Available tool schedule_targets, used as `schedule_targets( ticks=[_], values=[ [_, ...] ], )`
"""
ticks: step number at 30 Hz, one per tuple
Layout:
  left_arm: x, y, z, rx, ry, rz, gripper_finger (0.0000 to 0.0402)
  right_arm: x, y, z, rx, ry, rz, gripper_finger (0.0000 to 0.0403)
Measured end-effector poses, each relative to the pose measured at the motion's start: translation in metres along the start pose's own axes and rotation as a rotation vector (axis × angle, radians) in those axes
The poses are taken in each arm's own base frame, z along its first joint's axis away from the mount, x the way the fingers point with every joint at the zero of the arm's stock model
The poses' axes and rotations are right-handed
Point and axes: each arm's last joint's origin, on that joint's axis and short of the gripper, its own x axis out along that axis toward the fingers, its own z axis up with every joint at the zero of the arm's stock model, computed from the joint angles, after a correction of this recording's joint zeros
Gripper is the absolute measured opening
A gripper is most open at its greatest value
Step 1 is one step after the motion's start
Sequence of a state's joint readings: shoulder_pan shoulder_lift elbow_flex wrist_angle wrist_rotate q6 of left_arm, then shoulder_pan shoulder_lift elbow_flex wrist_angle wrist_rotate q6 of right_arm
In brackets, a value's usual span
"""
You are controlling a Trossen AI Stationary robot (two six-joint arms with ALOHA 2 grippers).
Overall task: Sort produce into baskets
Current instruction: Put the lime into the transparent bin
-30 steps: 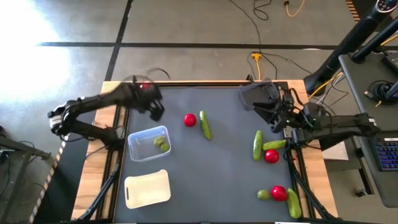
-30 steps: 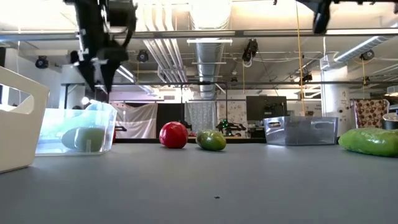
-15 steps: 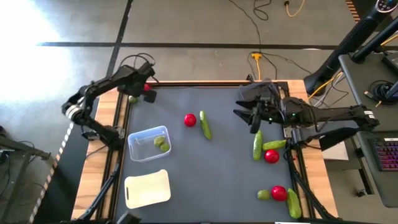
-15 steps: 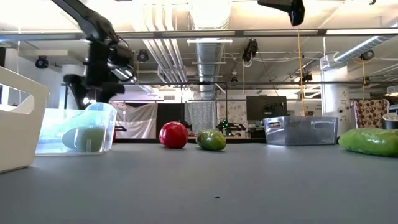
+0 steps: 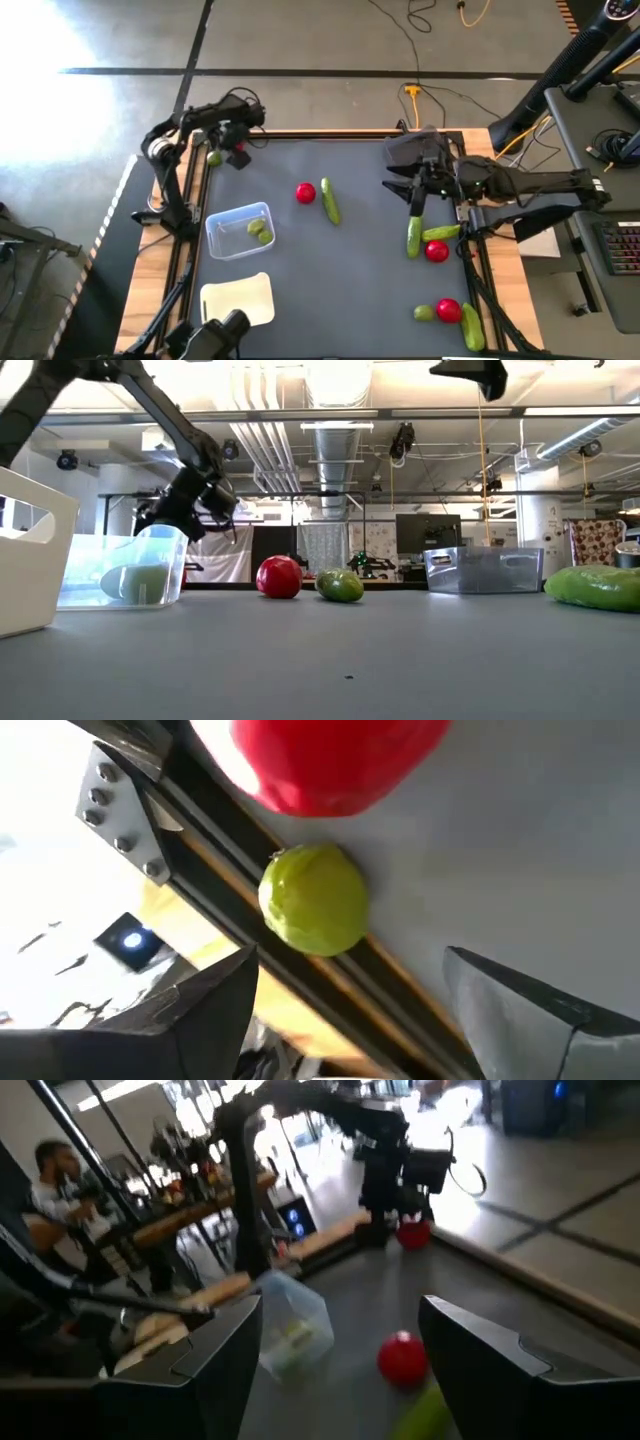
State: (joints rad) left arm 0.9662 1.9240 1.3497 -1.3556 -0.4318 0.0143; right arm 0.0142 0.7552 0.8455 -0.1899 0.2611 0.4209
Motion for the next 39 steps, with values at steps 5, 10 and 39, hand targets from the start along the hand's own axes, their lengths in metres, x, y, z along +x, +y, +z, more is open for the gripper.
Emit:
schedule_targets(
  ticks=[5, 10, 39],
  values=[
    [0.020, -0.004, 0.019, 0.119, 0.150, 0.098, 0.0302, -0.005, -0.002, -0.004, 0.006, 0.051, -0.016, 0.0273],
    [0.032, 0.007, 0.026, 0.137, 0.226, 0.118, 0.0302, -0.009, -0.004, -0.006, -0.015, 0.069, -0.027, 0.0274],
    [0.010, 0.000, 0.009, 0.076, 0.000, -0.263, 0.0202, -0.018, -0.008, -0.007, 0.000, 0.133, -0.059, 0.0258]
  ],
)
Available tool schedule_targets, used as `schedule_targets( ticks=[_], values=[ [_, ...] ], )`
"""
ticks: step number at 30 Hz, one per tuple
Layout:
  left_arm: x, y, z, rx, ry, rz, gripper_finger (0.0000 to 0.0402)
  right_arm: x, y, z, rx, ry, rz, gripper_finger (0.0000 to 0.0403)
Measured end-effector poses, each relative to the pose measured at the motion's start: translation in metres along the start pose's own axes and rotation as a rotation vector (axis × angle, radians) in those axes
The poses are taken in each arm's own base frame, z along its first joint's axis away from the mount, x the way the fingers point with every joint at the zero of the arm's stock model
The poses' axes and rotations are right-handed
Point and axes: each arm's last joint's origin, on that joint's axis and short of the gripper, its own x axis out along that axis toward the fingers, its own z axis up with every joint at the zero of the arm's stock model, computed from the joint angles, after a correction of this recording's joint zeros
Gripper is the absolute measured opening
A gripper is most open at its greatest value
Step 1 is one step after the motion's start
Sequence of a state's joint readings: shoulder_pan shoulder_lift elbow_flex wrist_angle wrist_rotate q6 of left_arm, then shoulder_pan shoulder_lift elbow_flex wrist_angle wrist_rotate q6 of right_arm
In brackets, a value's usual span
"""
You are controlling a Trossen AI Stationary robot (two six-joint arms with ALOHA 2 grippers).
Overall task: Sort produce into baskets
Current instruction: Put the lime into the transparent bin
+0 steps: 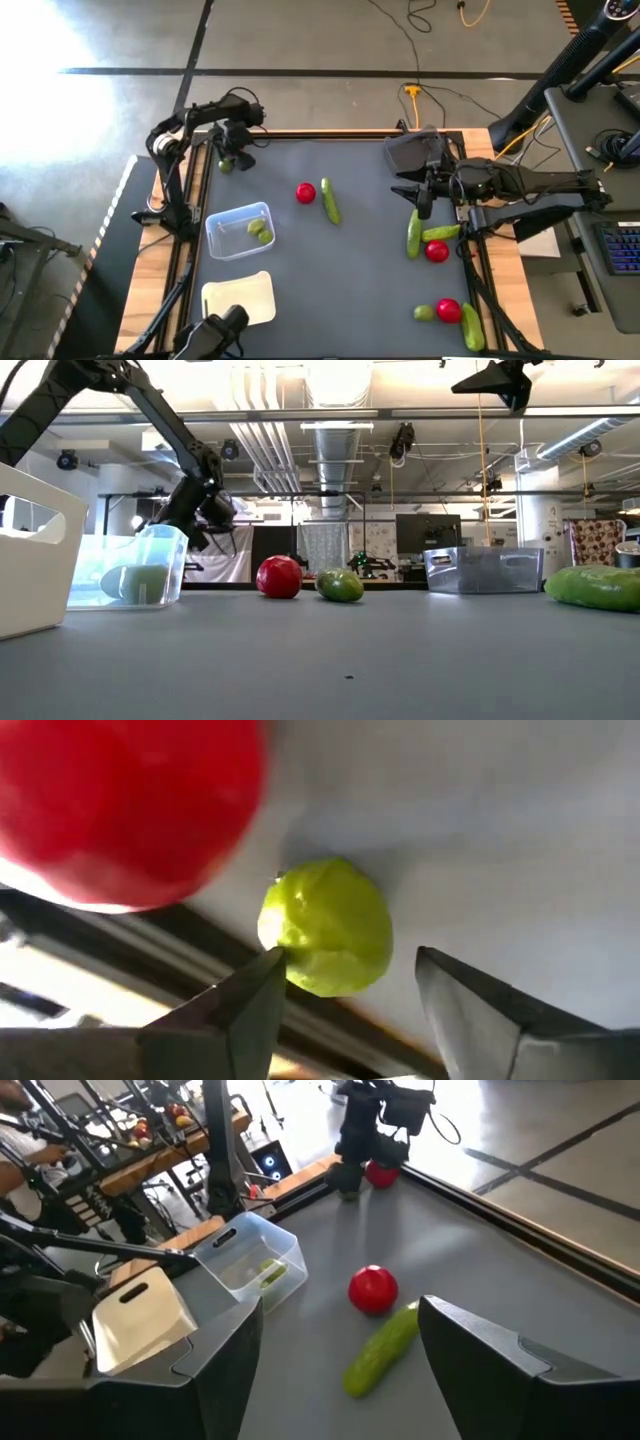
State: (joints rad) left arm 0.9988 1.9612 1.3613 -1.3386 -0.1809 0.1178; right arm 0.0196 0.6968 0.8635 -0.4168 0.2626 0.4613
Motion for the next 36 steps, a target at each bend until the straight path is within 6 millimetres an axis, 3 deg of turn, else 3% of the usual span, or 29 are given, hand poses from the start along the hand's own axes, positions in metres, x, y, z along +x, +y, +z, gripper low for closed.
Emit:
schedule_targets(
  ticks=[6, 11, 17, 22, 30, 36],
  values=[
    [-0.035, -0.013, -0.020, -0.089, -0.180, -0.111, 0.0189, 0.004, 0.001, -0.001, -0.004, 0.012, -0.006, 0.0262],
    [-0.053, -0.026, -0.044, -0.197, -0.305, -0.128, 0.0216, 0.010, 0.001, -0.003, -0.009, 0.033, -0.017, 0.0267],
    [-0.027, -0.029, -0.064, -0.459, -0.407, -0.130, 0.0283, 0.019, 0.003, -0.007, -0.017, 0.067, -0.025, 0.0265],
    [0.003, -0.032, -0.064, -0.638, -0.489, -0.163, 0.0311, 0.024, 0.004, -0.009, -0.032, 0.090, -0.015, 0.0269],
    [0.029, -0.033, -0.056, -0.864, -0.579, -0.118, 0.0306, 0.023, 0.003, -0.009, -0.036, 0.088, -0.012, 0.0276],
    [0.038, -0.038, -0.053, -0.897, -0.579, -0.125, 0.0261, 0.023, 0.004, -0.009, -0.037, 0.091, -0.006, 0.0267]
  ],
)
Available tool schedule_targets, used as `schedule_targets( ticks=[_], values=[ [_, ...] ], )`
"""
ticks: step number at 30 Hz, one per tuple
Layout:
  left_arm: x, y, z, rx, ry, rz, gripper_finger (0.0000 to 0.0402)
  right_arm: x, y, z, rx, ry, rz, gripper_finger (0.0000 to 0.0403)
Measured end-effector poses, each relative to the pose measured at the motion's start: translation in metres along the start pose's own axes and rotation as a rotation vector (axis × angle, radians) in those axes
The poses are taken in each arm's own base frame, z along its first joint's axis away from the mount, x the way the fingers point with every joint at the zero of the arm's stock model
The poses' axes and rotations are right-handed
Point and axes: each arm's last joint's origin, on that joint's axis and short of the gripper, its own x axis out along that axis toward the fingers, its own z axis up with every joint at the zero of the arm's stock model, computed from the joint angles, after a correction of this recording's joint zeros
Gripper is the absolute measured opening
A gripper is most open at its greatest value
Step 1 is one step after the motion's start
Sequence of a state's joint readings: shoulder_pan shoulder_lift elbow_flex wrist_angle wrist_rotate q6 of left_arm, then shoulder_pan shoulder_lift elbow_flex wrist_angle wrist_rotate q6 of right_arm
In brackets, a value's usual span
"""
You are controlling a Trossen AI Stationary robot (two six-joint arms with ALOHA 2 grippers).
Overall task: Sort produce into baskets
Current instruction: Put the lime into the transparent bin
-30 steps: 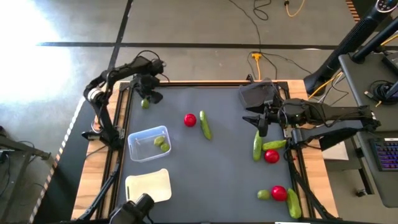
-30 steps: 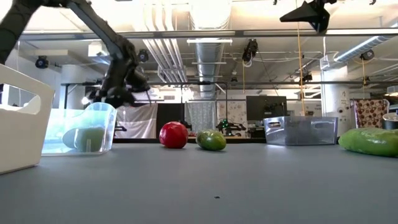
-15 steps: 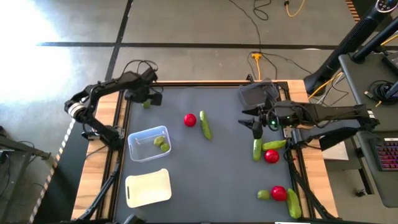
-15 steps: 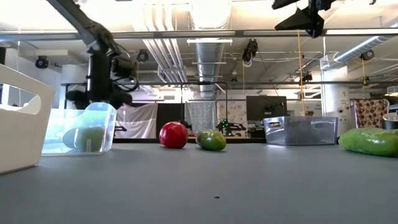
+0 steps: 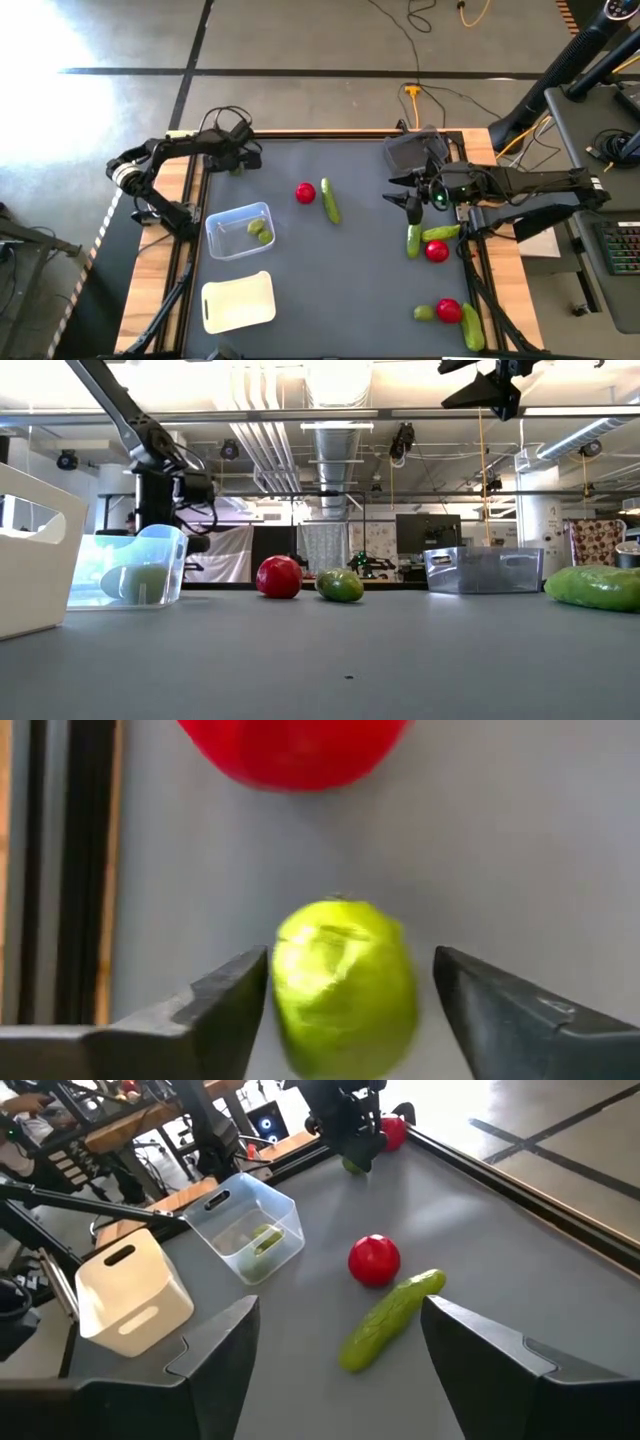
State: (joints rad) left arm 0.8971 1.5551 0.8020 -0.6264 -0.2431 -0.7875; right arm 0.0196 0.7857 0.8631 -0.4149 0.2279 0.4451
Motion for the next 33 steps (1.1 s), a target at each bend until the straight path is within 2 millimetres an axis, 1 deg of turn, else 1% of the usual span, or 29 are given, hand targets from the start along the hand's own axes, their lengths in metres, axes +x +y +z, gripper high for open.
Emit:
schedule_targets(
  ticks=[3, 6, 8, 9, 10, 13, 15, 17, 20, 22, 24, 26, 30, 31, 33],
  values=[
    [0.001, 0.001, -0.002, -0.021, -0.015, 0.021, 0.0223, 0.000, 0.000, 0.000, -0.004, 0.000, 0.000, 0.0262],
    [0.001, -0.001, 0.000, -0.030, -0.042, 0.005, 0.0177, 0.000, 0.000, 0.000, -0.017, 0.001, 0.000, 0.0256],
    [-0.001, -0.003, -0.001, -0.015, -0.029, -0.005, 0.0147, 0.000, 0.000, 0.000, -0.018, 0.001, 0.000, 0.0253],
    [-0.002, -0.005, -0.002, 0.001, -0.024, -0.018, 0.0138, 0.000, 0.000, 0.000, -0.019, 0.001, 0.000, 0.0251],
    [-0.006, -0.007, -0.003, 0.021, -0.025, -0.034, 0.0137, 0.000, 0.000, 0.000, -0.019, 0.001, 0.000, 0.0249],
    [-0.026, -0.015, -0.011, 0.108, -0.041, -0.103, 0.0137, 0.000, 0.000, 0.000, -0.020, 0.001, 0.000, 0.0245],
    [-0.050, -0.021, -0.022, 0.182, -0.072, -0.159, 0.0137, 0.000, 0.000, 0.000, -0.027, 0.002, 0.001, 0.0244],
    [-0.081, -0.026, -0.038, 0.278, -0.118, -0.247, 0.0137, 0.001, 0.000, 0.000, -0.020, 0.004, 0.002, 0.0245],
    [-0.124, -0.027, -0.073, 0.402, -0.161, -0.402, 0.0137, 0.001, 0.000, -0.001, 0.046, 0.006, 0.002, 0.0247],
    [-0.145, -0.025, -0.101, 0.492, -0.145, -0.508, 0.0137, 0.001, 0.000, -0.001, 0.059, 0.005, 0.002, 0.0245],
    [-0.160, -0.019, -0.129, 0.585, -0.109, -0.569, 0.0137, 0.001, 0.000, -0.001, 0.017, 0.004, 0.000, 0.0242],
    [-0.166, -0.012, -0.157, 0.655, -0.049, -0.569, 0.0137, 0.001, 0.000, 0.000, -0.025, 0.002, -0.001, 0.0240],
    [-0.164, 0.002, -0.200, 0.809, 0.022, -0.517, 0.0137, 0.004, 0.001, -0.001, -0.055, 0.002, -0.010, 0.0242],
    [-0.162, 0.003, -0.208, 0.831, 0.029, -0.512, 0.0137, 0.006, 0.001, -0.001, -0.057, 0.009, -0.014, 0.0244],
    [-0.156, 0.003, -0.216, 0.821, 0.042, -0.454, 0.0137, 0.011, 0.001, -0.003, -0.060, 0.024, -0.021, 0.0246]
  ],
)
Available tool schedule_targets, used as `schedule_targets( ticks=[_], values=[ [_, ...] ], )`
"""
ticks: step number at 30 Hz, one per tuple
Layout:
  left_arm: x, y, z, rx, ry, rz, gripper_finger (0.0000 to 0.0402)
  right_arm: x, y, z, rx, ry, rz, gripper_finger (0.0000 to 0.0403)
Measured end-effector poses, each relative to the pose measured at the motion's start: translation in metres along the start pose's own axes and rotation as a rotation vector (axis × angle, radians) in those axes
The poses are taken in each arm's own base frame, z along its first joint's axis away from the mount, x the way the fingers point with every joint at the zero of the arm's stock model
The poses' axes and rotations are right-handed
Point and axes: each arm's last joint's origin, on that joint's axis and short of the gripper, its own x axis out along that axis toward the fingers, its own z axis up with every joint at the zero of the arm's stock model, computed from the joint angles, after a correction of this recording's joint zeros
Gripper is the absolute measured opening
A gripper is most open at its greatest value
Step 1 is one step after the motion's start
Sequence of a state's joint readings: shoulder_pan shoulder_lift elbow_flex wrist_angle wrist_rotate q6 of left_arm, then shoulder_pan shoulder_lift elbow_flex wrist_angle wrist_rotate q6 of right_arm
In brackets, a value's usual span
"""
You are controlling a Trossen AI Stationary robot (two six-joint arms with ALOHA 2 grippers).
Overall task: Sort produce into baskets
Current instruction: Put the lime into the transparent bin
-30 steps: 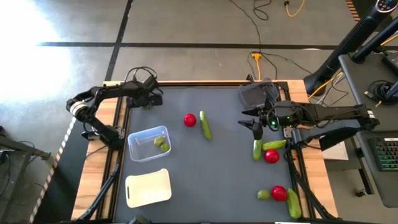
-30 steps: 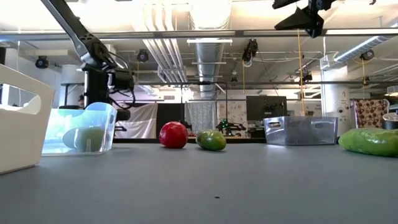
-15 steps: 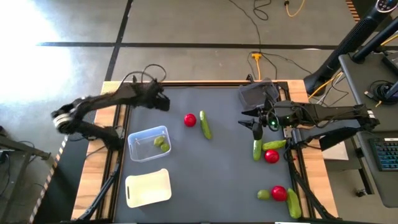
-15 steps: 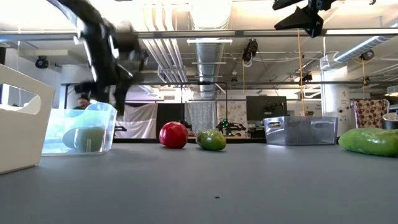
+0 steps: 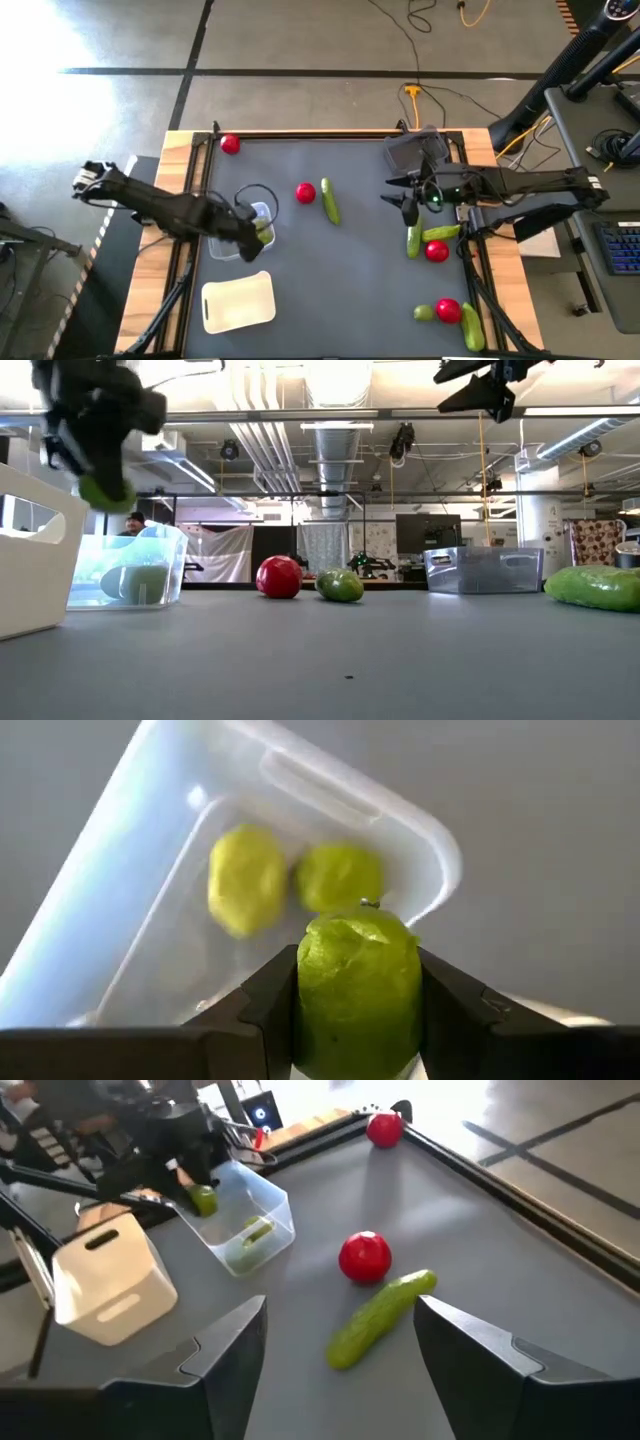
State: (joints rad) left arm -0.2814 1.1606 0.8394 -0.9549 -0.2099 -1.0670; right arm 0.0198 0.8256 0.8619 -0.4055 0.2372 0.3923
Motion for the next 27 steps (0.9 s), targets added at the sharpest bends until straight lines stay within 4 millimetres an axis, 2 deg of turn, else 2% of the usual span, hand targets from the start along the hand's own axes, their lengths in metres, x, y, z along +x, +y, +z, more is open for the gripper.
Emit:
schedule_targets(
  ticks=[6, 9, 14, 20, 27],
  values=[
    [0.020, -0.002, -0.005, 0.038, 0.088, 0.127, 0.0141, 0.008, 0.014, 0.000, -0.019, 0.087, 0.017, 0.0248],
    [0.031, -0.002, -0.009, 0.078, 0.143, 0.160, 0.0148, 0.006, 0.023, -0.003, -0.032, 0.230, -0.013, 0.0252],
    [0.047, 0.005, -0.020, 0.107, 0.219, 0.221, 0.0152, 0.002, 0.042, -0.020, -0.005, 0.547, -0.109, 0.0262],
    [0.045, 0.012, -0.027, 0.146, 0.184, 0.242, 0.0165, 0.000, 0.096, -0.050, -0.045, 0.797, -0.054, 0.0286],
    [0.033, 0.031, -0.032, 0.233, 0.132, 0.303, 0.0243, -0.006, 0.167, -0.105, -0.261, 0.972, 0.022, 0.0315]
  ],
)
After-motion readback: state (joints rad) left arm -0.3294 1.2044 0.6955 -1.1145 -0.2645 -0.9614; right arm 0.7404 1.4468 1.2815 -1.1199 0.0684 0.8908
